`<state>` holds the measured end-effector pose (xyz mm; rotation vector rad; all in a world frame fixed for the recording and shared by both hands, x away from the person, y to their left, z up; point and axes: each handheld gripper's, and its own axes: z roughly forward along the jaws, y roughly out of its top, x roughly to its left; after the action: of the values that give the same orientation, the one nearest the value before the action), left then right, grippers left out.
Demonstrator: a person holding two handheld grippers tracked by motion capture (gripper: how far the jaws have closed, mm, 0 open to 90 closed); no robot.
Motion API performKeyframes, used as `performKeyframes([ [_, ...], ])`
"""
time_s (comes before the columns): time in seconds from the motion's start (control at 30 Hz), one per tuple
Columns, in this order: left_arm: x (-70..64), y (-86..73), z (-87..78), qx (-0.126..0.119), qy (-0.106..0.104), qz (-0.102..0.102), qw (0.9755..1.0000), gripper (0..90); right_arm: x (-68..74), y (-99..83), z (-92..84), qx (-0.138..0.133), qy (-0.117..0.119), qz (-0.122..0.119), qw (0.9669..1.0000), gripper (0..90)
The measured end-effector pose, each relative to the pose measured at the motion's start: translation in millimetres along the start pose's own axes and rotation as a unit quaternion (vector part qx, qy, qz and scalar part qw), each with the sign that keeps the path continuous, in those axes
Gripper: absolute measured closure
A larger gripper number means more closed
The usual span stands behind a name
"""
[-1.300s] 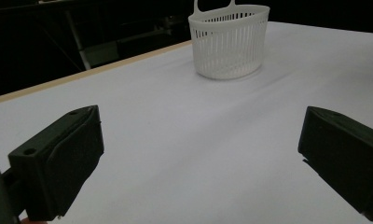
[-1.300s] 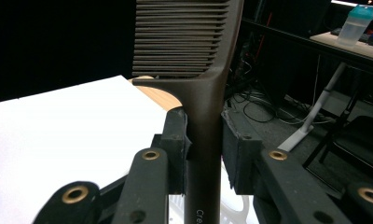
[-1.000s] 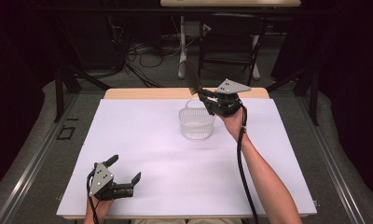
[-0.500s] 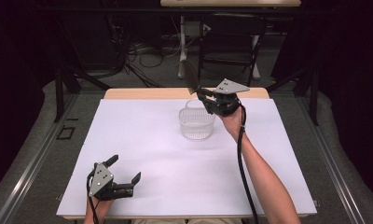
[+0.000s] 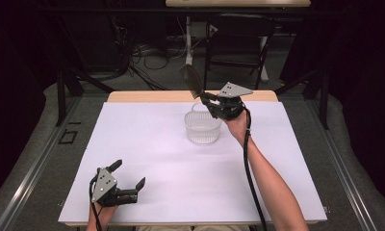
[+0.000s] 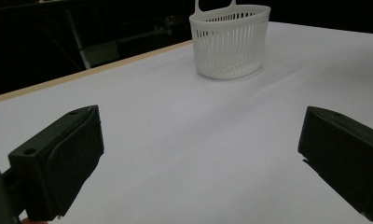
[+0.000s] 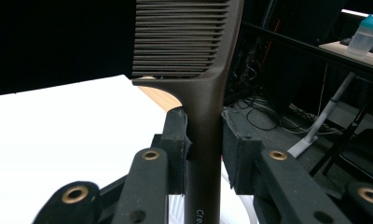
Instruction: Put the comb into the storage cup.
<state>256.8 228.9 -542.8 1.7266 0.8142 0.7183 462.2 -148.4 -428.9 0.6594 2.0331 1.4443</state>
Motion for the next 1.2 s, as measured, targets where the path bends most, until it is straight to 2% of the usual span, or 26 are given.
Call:
performKeyframes([
  [1.2, -0.6, 0.2, 0.3, 0.000, 0.000, 0.000, 1.0000, 0.3, 0.9, -12.1, 8.9, 0.003, 0.012, -0.011, 0.9999, 72.5],
])
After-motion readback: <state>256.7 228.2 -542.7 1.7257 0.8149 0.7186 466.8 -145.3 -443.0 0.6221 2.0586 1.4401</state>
